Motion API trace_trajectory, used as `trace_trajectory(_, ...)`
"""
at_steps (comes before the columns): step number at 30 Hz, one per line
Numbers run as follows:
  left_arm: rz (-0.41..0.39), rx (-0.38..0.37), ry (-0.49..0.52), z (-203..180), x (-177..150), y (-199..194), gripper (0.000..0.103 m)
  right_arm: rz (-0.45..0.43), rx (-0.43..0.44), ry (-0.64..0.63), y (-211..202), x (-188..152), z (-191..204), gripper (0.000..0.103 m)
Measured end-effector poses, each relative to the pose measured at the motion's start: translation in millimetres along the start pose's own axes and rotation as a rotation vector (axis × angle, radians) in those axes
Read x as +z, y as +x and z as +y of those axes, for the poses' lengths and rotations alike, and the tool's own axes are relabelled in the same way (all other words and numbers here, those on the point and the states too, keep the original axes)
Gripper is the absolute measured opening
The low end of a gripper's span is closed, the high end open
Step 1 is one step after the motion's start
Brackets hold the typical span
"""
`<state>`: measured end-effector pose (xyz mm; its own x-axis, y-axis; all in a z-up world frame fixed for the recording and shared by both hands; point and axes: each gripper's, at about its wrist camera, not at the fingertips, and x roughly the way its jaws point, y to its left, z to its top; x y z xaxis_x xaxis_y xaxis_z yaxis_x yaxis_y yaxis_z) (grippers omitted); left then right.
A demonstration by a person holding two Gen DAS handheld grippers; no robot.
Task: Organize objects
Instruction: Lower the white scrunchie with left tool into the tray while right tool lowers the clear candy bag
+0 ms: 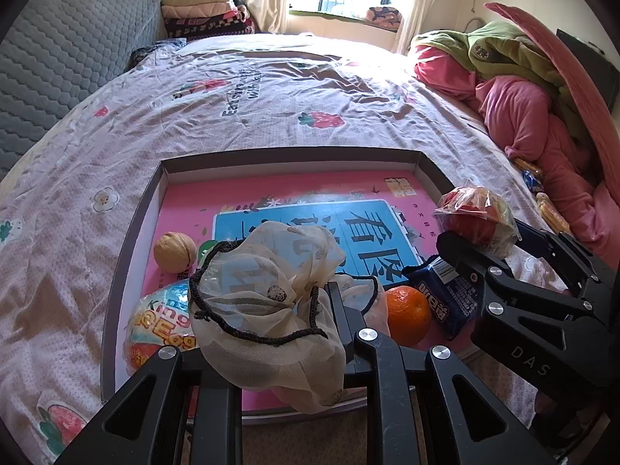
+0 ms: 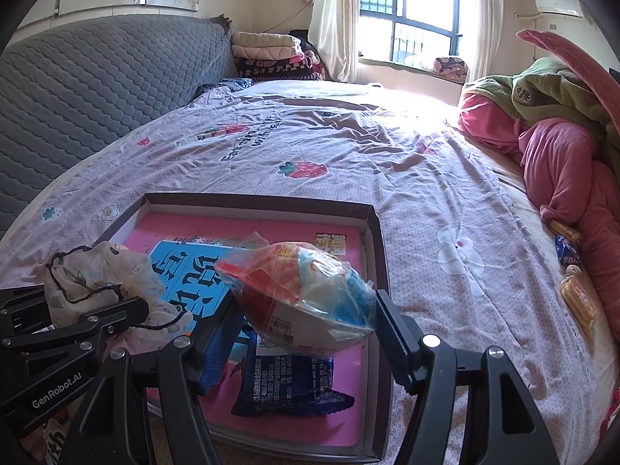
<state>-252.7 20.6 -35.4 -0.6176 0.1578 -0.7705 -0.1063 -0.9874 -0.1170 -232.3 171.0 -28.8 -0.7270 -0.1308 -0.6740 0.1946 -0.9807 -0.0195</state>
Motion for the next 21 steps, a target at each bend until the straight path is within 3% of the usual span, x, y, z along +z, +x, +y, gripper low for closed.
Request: trace_trajectory(21,0.002,-0.002,-0.006,3.3,-4.0,0.1,0.021,0.009,0.037,-0.009,-16.8,-18.8,6.8,0.067)
